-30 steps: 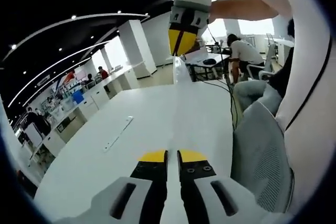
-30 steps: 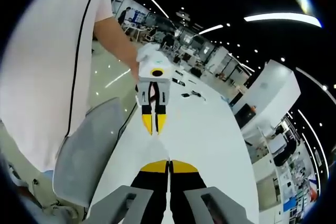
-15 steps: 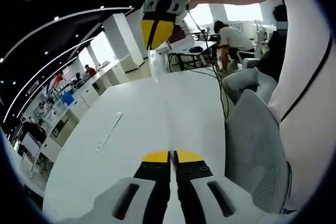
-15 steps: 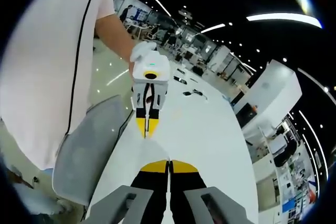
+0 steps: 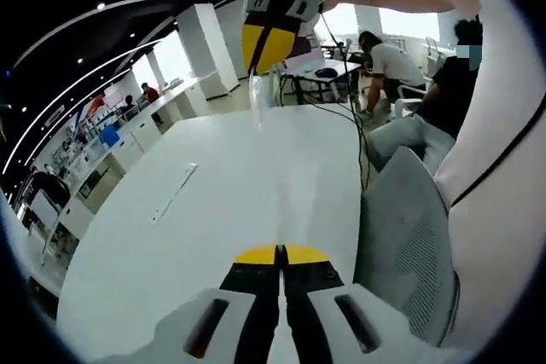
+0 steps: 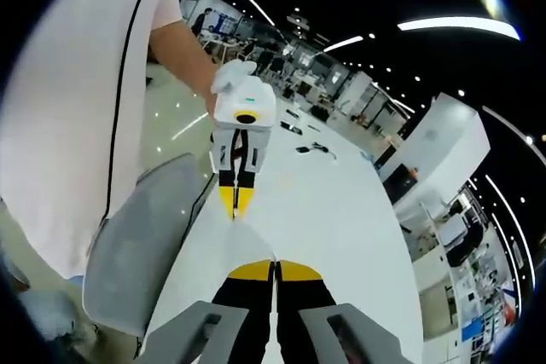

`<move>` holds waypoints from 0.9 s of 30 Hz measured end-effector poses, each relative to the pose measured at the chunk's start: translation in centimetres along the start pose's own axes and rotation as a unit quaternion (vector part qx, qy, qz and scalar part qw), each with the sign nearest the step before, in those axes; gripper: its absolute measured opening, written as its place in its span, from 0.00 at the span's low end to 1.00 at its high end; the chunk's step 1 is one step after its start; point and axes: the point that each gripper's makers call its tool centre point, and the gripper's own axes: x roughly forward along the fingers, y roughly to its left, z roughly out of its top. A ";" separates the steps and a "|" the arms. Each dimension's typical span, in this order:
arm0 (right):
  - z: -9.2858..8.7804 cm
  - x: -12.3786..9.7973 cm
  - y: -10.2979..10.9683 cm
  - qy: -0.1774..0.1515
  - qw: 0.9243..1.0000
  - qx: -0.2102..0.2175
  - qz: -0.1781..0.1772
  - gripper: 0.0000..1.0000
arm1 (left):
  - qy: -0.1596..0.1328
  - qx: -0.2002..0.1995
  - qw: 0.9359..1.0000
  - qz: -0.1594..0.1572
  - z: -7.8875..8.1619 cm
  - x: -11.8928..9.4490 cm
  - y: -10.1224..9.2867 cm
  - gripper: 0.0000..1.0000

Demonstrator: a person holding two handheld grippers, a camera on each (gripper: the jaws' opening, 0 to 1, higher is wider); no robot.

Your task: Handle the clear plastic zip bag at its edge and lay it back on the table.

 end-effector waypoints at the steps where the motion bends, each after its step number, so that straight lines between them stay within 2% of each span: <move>1: -0.1 0.1 0.0 0.000 1.000 0.003 0.000 0.00 | 0.004 -0.005 1.000 -0.002 -0.1 0.0 -0.1 0.00; 11: -1.5 0.5 0.1 0.002 1.000 0.028 -0.007 0.00 | 0.024 -0.024 0.999 -0.009 0.1 -0.2 -0.6 0.00; 27: -2.9 1.1 0.4 0.004 0.998 0.067 -0.013 0.01 | 0.055 -0.027 0.998 -0.006 -1.1 -0.2 -0.1 0.00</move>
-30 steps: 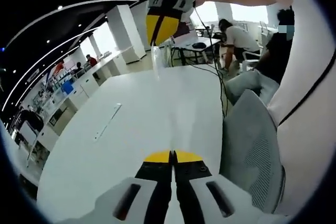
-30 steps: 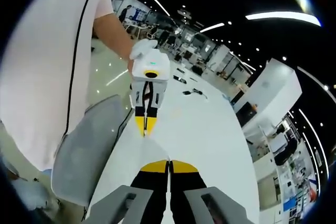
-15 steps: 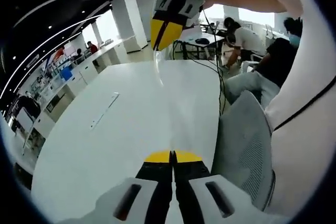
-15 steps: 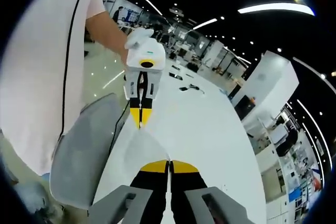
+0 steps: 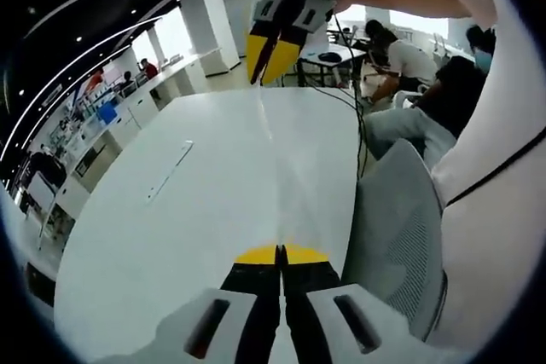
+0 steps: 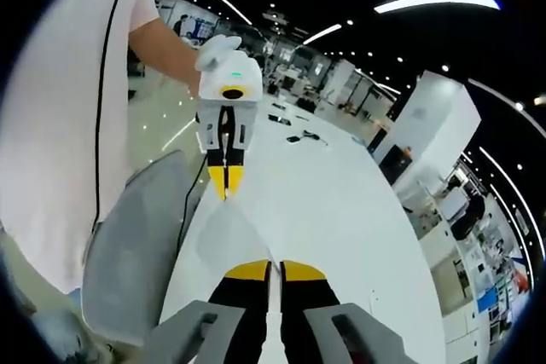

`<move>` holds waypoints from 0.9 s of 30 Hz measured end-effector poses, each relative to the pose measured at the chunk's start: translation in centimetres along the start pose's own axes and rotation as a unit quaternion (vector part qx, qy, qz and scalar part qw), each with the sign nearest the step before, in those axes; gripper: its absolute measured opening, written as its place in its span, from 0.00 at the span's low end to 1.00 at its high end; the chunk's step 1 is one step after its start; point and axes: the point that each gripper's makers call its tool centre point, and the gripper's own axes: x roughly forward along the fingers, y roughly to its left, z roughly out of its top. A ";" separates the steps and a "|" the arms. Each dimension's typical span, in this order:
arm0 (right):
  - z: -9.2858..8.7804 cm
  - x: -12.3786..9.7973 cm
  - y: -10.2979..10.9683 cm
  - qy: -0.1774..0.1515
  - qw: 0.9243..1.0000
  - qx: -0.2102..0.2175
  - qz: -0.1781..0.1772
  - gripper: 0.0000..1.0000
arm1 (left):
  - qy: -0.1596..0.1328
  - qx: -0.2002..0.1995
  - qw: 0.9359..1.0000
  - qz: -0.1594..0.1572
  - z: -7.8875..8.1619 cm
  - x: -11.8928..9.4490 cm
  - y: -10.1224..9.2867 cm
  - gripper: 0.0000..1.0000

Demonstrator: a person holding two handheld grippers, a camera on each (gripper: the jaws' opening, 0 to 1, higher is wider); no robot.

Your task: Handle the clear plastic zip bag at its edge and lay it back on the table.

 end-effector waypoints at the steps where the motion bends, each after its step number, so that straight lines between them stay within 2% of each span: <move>1: 0.0 0.0 0.0 -0.001 1.000 0.001 -0.001 0.02 | 0.002 0.000 1.000 0.001 -0.1 0.0 0.0 0.00; 7: 0.5 0.3 0.3 -0.004 1.000 0.006 0.002 0.05 | 0.009 0.000 1.000 0.004 -0.5 0.2 0.4 0.00; 18: 3.1 1.5 1.5 -0.012 1.000 -0.021 0.019 0.10 | 0.020 0.016 1.000 0.015 -0.4 0.5 0.9 0.00; 27: 4.4 3.1 3.1 -0.015 0.999 -0.031 0.032 0.12 | 0.039 0.053 0.997 0.026 -0.3 0.5 1.0 0.00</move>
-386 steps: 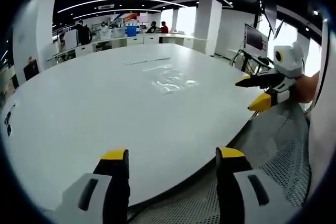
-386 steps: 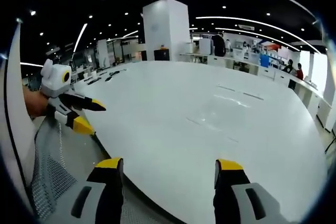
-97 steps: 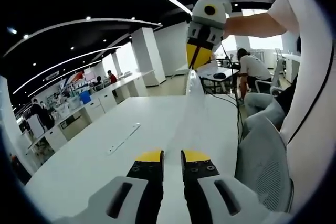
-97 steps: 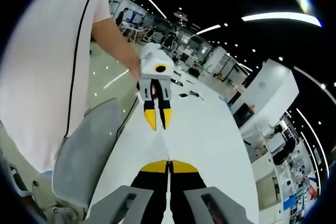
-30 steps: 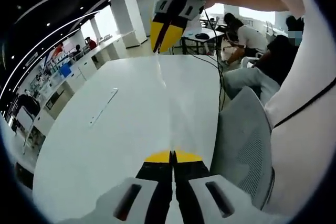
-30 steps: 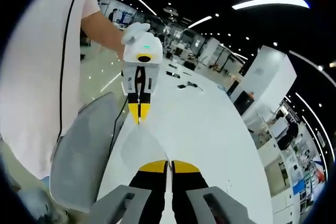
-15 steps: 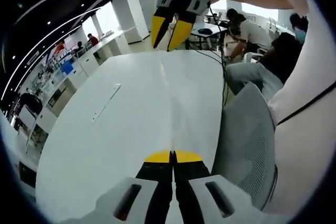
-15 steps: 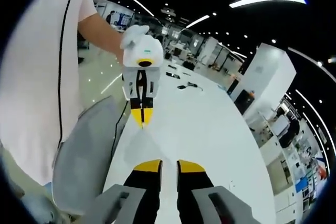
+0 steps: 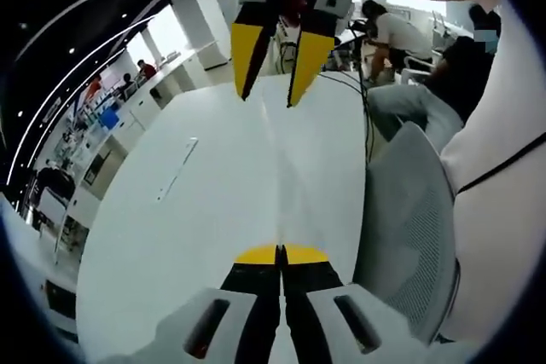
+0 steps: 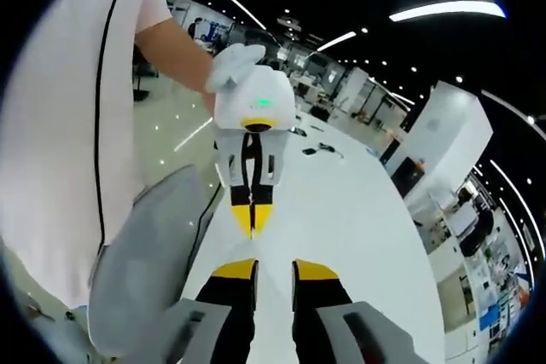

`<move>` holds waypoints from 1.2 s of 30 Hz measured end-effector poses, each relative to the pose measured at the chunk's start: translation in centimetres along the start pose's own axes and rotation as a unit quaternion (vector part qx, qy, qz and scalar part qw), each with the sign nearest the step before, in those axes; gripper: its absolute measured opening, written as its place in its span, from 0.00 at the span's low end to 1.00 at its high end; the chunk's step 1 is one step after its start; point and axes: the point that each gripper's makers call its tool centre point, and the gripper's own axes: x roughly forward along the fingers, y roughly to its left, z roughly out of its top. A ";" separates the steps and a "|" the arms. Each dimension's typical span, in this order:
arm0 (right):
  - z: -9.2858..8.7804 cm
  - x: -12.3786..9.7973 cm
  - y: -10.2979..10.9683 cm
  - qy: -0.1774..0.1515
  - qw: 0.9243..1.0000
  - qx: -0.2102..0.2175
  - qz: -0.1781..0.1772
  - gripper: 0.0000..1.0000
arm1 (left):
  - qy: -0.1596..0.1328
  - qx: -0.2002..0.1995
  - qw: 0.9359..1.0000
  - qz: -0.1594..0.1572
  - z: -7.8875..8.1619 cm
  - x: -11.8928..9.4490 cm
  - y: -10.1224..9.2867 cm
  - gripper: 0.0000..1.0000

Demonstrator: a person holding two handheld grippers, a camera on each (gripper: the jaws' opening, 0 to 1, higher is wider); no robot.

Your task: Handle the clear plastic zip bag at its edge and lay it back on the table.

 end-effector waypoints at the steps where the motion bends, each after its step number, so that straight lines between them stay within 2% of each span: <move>1: 0.1 0.3 0.3 0.000 1.000 0.001 0.003 0.12 | 0.003 0.008 1.000 0.002 0.1 0.0 0.0 0.00; 7: 0.6 1.8 1.3 -0.002 1.000 0.005 0.009 0.12 | 0.012 0.043 0.999 0.013 0.5 -0.4 -0.2 0.00; 15: 1.1 3.8 1.4 0.007 1.000 0.016 -0.006 0.10 | 0.020 0.077 0.996 0.033 0.7 -0.6 -0.4 0.00; 22: 0.5 5.2 1.9 0.025 0.999 0.016 -0.011 0.09 | 0.022 0.083 0.995 0.040 0.4 -0.6 -0.4 0.00; 30: 0.2 6.3 1.8 0.023 0.999 0.035 -0.028 0.04 | 0.021 0.090 0.995 0.045 0.3 -0.6 -0.6 0.00; 36: 0.0 6.7 2.4 0.025 0.999 0.036 -0.022 0.02 | 0.021 0.091 0.995 0.045 0.1 -0.5 -0.6 0.00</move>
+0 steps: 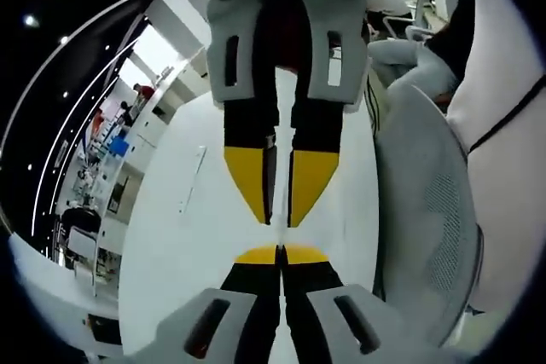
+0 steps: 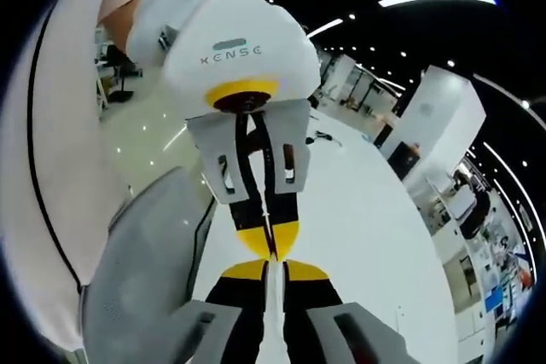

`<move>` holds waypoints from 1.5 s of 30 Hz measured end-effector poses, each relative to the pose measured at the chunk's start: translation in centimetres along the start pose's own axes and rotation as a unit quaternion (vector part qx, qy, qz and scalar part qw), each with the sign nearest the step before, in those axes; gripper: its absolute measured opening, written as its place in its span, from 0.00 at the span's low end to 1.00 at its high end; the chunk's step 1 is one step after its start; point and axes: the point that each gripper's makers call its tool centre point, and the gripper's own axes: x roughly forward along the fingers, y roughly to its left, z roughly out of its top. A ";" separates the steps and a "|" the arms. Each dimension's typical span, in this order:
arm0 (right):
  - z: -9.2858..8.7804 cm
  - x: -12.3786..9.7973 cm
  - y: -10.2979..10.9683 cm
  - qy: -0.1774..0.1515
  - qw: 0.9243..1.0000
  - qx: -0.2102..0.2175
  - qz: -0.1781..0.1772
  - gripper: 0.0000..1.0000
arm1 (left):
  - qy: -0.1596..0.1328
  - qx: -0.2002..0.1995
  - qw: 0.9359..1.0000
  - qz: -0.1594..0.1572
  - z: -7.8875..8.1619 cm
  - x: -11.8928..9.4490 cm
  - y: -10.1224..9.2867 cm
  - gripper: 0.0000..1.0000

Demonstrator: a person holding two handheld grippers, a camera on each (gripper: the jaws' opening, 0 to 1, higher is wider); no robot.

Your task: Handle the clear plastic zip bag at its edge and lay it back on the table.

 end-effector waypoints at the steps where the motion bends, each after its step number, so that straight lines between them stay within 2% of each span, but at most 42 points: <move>1: 0.0 0.0 0.0 -0.001 1.000 0.000 0.000 0.02 | -0.001 0.000 1.000 0.000 0.0 0.0 0.0 0.00; 13: -0.6 0.4 0.0 0.002 1.000 -0.001 -0.004 0.01 | -0.001 0.003 1.000 0.000 0.0 0.2 0.0 0.00; 45: -0.5 1.1 0.1 -0.014 1.000 -0.003 -0.006 0.00 | -0.001 -0.011 1.000 -0.002 -0.3 0.4 -0.2 0.00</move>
